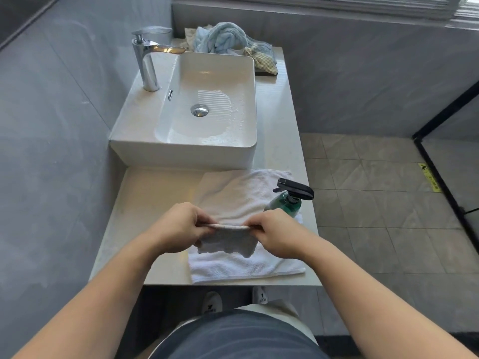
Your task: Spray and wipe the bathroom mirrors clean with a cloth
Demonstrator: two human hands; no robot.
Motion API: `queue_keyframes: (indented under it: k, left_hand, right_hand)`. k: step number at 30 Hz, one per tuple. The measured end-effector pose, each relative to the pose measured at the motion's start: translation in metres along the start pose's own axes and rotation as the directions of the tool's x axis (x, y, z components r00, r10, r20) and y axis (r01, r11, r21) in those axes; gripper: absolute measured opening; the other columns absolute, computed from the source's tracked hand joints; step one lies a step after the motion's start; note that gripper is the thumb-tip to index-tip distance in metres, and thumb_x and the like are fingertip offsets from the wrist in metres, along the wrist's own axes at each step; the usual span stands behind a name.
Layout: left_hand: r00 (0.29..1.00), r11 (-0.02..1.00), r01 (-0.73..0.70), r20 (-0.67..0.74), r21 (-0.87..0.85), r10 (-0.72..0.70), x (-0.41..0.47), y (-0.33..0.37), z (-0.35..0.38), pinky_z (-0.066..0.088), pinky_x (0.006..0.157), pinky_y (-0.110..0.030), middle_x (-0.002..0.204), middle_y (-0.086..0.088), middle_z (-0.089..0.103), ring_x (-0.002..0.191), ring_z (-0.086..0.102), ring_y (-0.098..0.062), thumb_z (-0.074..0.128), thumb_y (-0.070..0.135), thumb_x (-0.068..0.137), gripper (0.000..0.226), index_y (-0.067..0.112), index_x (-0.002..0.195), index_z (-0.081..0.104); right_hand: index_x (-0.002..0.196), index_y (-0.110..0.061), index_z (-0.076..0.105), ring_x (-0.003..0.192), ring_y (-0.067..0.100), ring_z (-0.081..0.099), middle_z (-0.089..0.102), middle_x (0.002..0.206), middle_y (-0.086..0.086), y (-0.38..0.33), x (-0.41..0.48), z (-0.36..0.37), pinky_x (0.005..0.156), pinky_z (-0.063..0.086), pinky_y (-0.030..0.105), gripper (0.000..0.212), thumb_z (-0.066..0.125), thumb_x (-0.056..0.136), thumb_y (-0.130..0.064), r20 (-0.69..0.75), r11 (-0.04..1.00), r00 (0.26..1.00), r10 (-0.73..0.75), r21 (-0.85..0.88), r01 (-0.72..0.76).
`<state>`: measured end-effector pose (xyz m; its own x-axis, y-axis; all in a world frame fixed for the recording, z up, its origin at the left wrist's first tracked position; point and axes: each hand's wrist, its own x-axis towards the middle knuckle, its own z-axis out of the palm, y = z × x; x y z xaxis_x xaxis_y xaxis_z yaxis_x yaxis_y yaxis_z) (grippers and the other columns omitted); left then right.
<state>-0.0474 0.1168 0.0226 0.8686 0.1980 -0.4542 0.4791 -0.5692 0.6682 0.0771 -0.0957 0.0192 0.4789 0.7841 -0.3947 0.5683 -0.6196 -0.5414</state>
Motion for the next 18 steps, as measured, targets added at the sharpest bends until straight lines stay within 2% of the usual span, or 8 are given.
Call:
queue_keyframes:
  k: [2, 6, 8, 10, 12, 14, 16, 18]
  left_hand:
    - [1.000, 1.000, 0.023, 0.003, 0.004, -0.023, 0.012, -0.005, 0.002, 0.061, 0.084, -0.032, 0.080, 0.008, 0.079, 0.077, 0.075, -0.012, 0.071, 0.013, 0.094, 0.022, 0.030, 0.102, 0.082]
    - [0.992, 0.997, 0.016, -0.128, 0.072, -0.007, 0.040, -0.008, 0.005, 0.050, 0.078, -0.016, 0.101, 0.006, 0.079, 0.087, 0.070, -0.006, 0.066, 0.014, 0.096, 0.024, 0.026, 0.112, 0.080]
    - [0.970, 0.995, -0.044, -0.234, 0.093, 0.064, 0.053, -0.013, 0.010, 0.045, 0.091, -0.012, 0.114, -0.002, 0.077, 0.108, 0.070, -0.015, 0.065, 0.013, 0.098, 0.025, 0.019, 0.118, 0.078]
    - [0.921, 0.968, -0.160, -0.324, 0.193, 0.216, 0.064, -0.026, 0.019, 0.037, 0.098, -0.006, 0.121, -0.008, 0.074, 0.121, 0.066, -0.023, 0.065, 0.006, 0.097, 0.025, 0.011, 0.119, 0.076]
    - [0.858, 0.898, -0.270, -0.337, 0.347, 0.387, 0.075, -0.047, 0.035, 0.048, 0.102, -0.023, 0.120, -0.014, 0.073, 0.119, 0.067, -0.034, 0.070, -0.004, 0.090, 0.028, 0.004, 0.116, 0.076]
    - [0.824, 0.816, -0.318, -0.284, 0.483, 0.490, 0.085, -0.072, 0.055, 0.057, 0.091, -0.045, 0.118, -0.018, 0.073, 0.113, 0.068, -0.041, 0.078, -0.016, 0.075, 0.041, 0.000, 0.113, 0.076]
    - [0.881, 0.762, -0.308, -0.132, 0.570, 0.455, 0.088, -0.091, 0.074, 0.057, 0.088, -0.051, 0.122, -0.020, 0.072, 0.114, 0.067, -0.044, 0.079, -0.025, 0.062, 0.060, -0.002, 0.117, 0.074]
    - [0.922, 0.721, -0.311, 0.013, 0.619, 0.386, 0.085, -0.105, 0.093, 0.047, 0.105, -0.049, 0.138, -0.021, 0.062, 0.131, 0.056, -0.044, 0.071, -0.026, 0.066, 0.073, -0.001, 0.134, 0.063]
  right_hand:
    - [0.095, -0.016, 0.075, 0.087, 0.023, 0.063, 0.073, 0.087, 0.003, 0.001, 0.013, 0.002, 0.075, 0.054, 0.038, 0.030, 0.049, 0.092, -0.001, 0.023, 0.999, 0.999, 0.034, -0.025, -0.034]
    - [0.088, -0.013, 0.072, 0.082, 0.033, 0.063, 0.070, 0.081, 0.008, 0.008, 0.041, 0.006, 0.070, 0.055, 0.045, 0.032, 0.046, 0.083, 0.005, -0.044, 0.995, 0.997, 0.064, -0.072, -0.067]
    - [0.088, -0.014, 0.068, 0.082, 0.034, 0.062, 0.069, 0.083, 0.007, 0.013, 0.051, 0.011, 0.070, 0.055, 0.045, 0.032, 0.045, 0.080, 0.007, -0.158, 0.993, 0.987, 0.017, -0.114, -0.035]
    - [0.105, -0.013, 0.070, 0.098, 0.036, 0.067, 0.073, 0.104, 0.008, 0.019, 0.058, 0.020, 0.076, 0.057, 0.044, 0.040, 0.048, 0.082, 0.010, -0.269, 0.979, 0.960, -0.071, -0.201, 0.017]
    - [0.125, -0.004, 0.071, 0.116, 0.035, 0.069, 0.072, 0.126, 0.015, 0.029, 0.062, 0.033, 0.083, 0.061, 0.045, 0.054, 0.062, 0.077, 0.018, -0.321, 0.938, 0.931, -0.172, -0.343, 0.055]
    - [0.118, 0.002, 0.075, 0.109, 0.035, 0.074, 0.075, 0.120, 0.019, 0.043, 0.067, 0.051, 0.073, 0.063, 0.042, 0.063, 0.081, 0.058, 0.020, -0.263, 0.886, 0.941, -0.214, -0.458, 0.073]
    - [0.111, 0.003, 0.077, 0.101, 0.034, 0.076, 0.077, 0.112, 0.019, 0.054, 0.070, 0.070, 0.070, 0.063, 0.039, 0.064, 0.090, 0.050, 0.014, -0.152, 0.843, 0.966, -0.209, -0.529, 0.100]
    - [0.110, 0.001, 0.078, 0.100, 0.033, 0.077, 0.077, 0.110, 0.017, 0.065, 0.068, 0.090, 0.071, 0.064, 0.038, 0.061, 0.094, 0.052, 0.007, -0.055, 0.822, 0.977, -0.206, -0.551, 0.142]
